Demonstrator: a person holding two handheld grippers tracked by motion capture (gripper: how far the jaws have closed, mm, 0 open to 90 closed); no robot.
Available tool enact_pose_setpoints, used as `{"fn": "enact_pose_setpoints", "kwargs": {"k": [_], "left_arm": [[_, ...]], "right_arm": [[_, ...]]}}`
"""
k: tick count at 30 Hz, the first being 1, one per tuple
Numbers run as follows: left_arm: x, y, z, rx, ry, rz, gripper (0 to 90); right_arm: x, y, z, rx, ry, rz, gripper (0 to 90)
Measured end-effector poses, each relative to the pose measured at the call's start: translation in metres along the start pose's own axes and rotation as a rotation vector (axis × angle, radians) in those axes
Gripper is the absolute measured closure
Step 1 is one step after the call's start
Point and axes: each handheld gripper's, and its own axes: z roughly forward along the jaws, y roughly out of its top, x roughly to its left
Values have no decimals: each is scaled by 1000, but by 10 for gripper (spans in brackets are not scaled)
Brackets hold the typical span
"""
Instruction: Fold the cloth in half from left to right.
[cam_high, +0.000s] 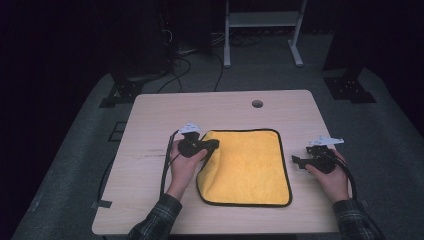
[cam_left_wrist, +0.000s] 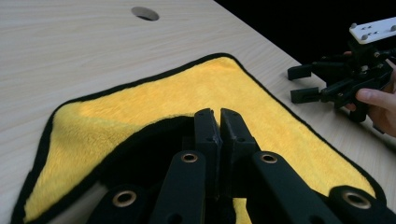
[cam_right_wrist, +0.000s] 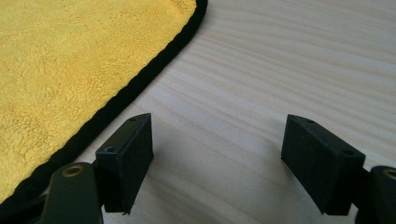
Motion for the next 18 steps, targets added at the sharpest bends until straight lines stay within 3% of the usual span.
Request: {"fn": "enact_pose_setpoints", "kwargs": {"k": [8, 18], "left_arm": [[-15, 12, 26, 11, -60, 16, 858], [-40, 20, 73, 52, -113, 32, 858]], "right_arm": [[0, 0, 0, 0, 1, 0, 234], [0, 0, 0, 1, 2, -2, 227]]}}
